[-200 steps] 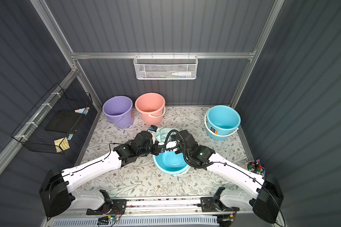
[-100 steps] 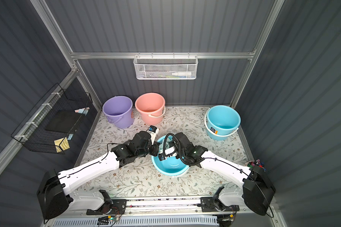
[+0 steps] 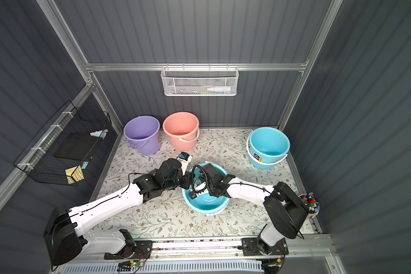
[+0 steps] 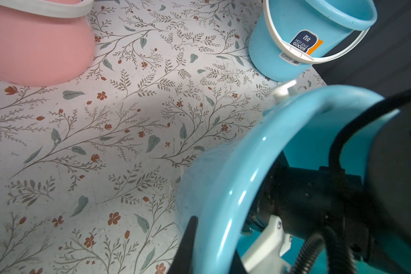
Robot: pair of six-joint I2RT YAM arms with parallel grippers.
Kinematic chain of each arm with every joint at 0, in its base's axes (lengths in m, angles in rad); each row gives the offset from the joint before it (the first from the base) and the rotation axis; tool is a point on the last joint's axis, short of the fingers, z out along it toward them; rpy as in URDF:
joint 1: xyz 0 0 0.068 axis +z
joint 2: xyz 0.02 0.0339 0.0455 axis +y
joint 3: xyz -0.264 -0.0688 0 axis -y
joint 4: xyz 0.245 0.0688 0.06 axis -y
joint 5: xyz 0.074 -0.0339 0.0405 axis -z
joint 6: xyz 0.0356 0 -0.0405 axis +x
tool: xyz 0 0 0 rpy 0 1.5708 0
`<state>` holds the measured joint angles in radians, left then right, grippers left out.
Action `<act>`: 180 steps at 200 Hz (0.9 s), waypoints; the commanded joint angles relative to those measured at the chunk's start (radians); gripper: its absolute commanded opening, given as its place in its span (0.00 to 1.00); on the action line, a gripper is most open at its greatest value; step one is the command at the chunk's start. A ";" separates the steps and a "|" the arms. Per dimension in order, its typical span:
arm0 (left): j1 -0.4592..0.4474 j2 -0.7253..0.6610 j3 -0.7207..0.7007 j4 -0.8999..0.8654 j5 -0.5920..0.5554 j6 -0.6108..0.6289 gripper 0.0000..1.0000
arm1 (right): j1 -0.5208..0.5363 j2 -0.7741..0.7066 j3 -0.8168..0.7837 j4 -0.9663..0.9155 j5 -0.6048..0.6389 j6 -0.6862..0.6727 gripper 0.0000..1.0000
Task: Wipe the inside of the bucket with a cloth
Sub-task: Wipe the dirt from the inside of the bucket.
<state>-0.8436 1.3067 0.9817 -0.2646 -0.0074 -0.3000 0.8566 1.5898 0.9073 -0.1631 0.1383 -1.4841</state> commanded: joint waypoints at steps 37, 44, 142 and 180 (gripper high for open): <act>-0.004 -0.048 0.098 0.038 -0.020 0.006 0.00 | 0.018 0.079 0.085 -0.092 -0.022 0.056 0.00; -0.003 -0.046 0.103 0.038 -0.024 0.003 0.00 | 0.021 0.078 0.094 -0.092 -0.023 0.061 0.00; -0.005 -0.056 0.085 0.035 -0.081 -0.042 0.00 | 0.106 -0.192 0.131 -0.283 0.041 0.063 0.00; -0.004 -0.060 0.067 0.030 -0.092 -0.046 0.00 | 0.128 -0.350 0.143 -0.430 0.099 0.056 0.00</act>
<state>-0.8448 1.2675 1.0351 -0.2977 -0.0788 -0.3164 0.9649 1.3205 1.0199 -0.4683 0.2096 -1.4239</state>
